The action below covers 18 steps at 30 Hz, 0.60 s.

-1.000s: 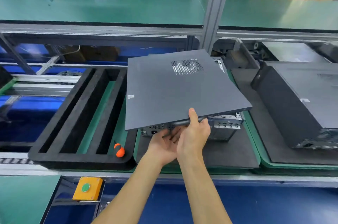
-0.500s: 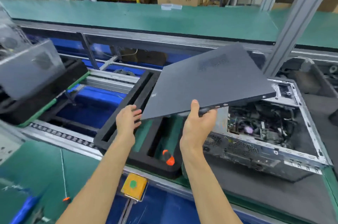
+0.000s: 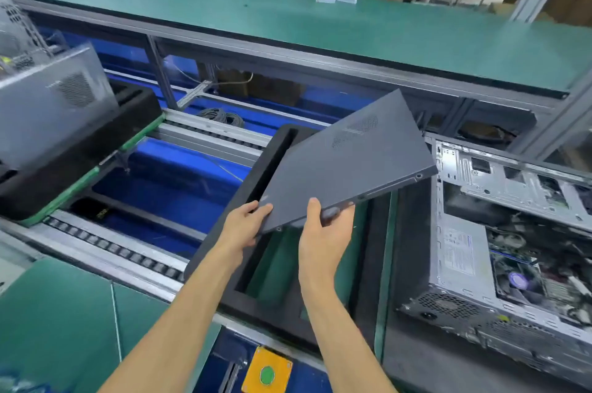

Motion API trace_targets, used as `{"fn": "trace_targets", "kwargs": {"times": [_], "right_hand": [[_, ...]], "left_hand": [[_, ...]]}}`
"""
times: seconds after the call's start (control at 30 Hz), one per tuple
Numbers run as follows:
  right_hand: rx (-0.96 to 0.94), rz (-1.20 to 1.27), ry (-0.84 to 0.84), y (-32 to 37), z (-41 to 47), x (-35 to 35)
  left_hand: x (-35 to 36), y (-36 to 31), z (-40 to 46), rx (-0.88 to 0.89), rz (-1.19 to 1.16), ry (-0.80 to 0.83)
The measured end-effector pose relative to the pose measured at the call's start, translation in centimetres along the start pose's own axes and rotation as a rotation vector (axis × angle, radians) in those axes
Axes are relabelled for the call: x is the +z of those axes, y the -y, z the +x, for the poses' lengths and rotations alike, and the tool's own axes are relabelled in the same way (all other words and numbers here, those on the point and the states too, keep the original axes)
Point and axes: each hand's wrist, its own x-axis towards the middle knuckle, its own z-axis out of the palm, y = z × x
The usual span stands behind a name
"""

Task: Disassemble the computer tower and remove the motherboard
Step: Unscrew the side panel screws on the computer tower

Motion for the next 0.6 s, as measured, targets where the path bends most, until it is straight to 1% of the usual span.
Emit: {"fn": "trace_targets", "kwargs": {"times": [0.13,0.23,0.37,0.43,0.53,0.6], "right_hand": [[0.029,-0.051,0.051,-1.5,1.0,2.1],[0.03,-0.078,0.146,-1.9,1.7,3.7],[-0.008,-0.187,0.264,-2.7,2.0,5.6],[-0.022,-0.279,0.32,-3.4,1.7,6.6],[-0.084,-0.408,0.397,-4.4,0.9,7.9],[-0.114,-0.455,0.45,-5.2,-0.1,8.5]], "left_hand": [[-1.5,1.1,2.6,-0.068,0.008,0.008],[-2.6,1.6,3.9,-0.098,0.002,0.071],[-4.0,2.0,5.2,-0.088,0.043,0.076],[-4.5,2.1,5.3,-0.042,0.113,0.089],[-4.9,2.0,5.4,0.104,0.247,0.113],[-4.9,1.4,5.2,0.161,0.214,0.162]]}}
